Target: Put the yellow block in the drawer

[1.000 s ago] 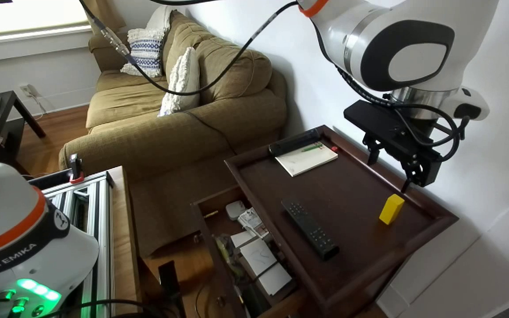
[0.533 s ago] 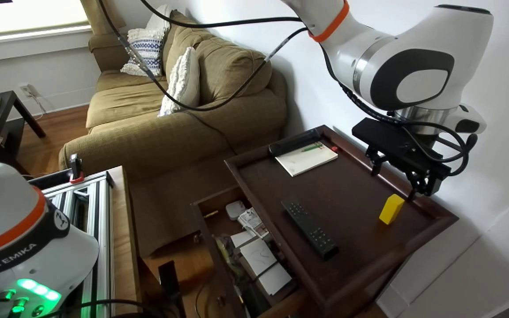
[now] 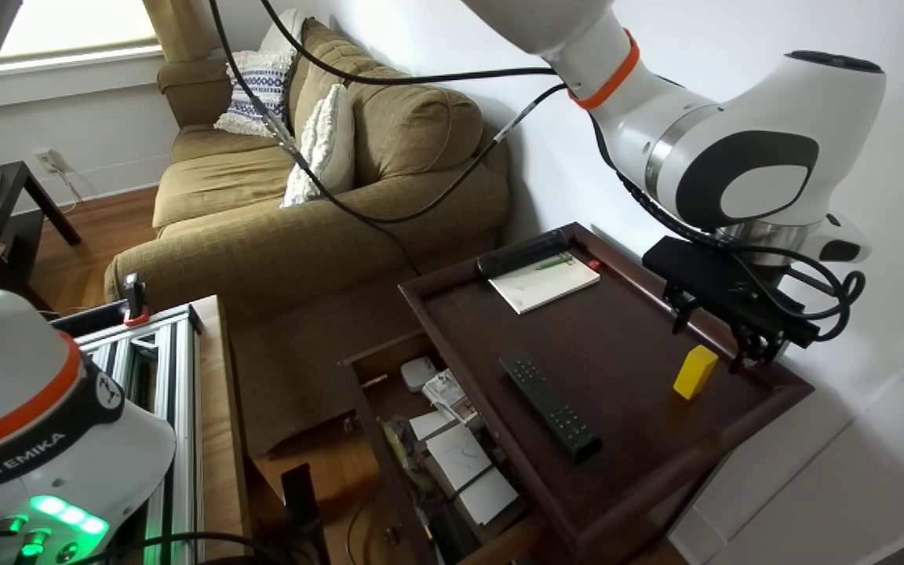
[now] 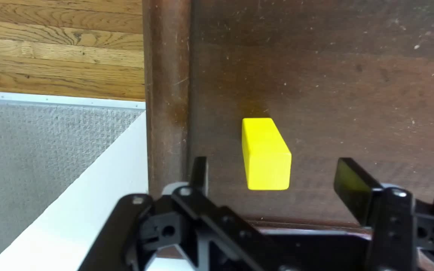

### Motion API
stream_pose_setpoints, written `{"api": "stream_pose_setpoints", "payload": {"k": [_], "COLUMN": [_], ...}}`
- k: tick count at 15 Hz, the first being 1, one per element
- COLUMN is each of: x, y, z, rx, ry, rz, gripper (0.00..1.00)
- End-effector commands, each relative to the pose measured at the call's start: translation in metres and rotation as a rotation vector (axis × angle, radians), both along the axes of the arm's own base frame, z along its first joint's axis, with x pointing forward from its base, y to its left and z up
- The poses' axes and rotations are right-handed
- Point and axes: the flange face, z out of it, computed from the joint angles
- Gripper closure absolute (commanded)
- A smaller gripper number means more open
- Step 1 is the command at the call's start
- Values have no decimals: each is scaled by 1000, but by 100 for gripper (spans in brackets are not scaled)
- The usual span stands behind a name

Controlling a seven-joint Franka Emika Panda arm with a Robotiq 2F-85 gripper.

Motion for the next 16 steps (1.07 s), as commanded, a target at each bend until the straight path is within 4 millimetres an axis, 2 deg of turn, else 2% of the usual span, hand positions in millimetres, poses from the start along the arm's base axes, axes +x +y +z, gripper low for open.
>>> {"api": "stream_pose_setpoints", "payload": {"k": [1, 2, 3, 4, 5, 6, 11, 12, 16], "x": [10, 11, 12, 13, 14, 15, 14, 14, -4], "y": [-5, -5, -5, -5, -5, -6, -7, -7, -3], "z": [-13, -15, -17, -18, -19, -20, -22, -20, 2], "rx": [16, 19, 23, 25, 26, 28, 32, 28, 50], "ry": [12, 13, 17, 21, 25, 29, 65, 64, 121], "rz": [25, 26, 27, 27, 25, 23, 12, 8, -88], "gripper": [22, 21, 26, 24, 33, 49, 91, 94, 92]}}
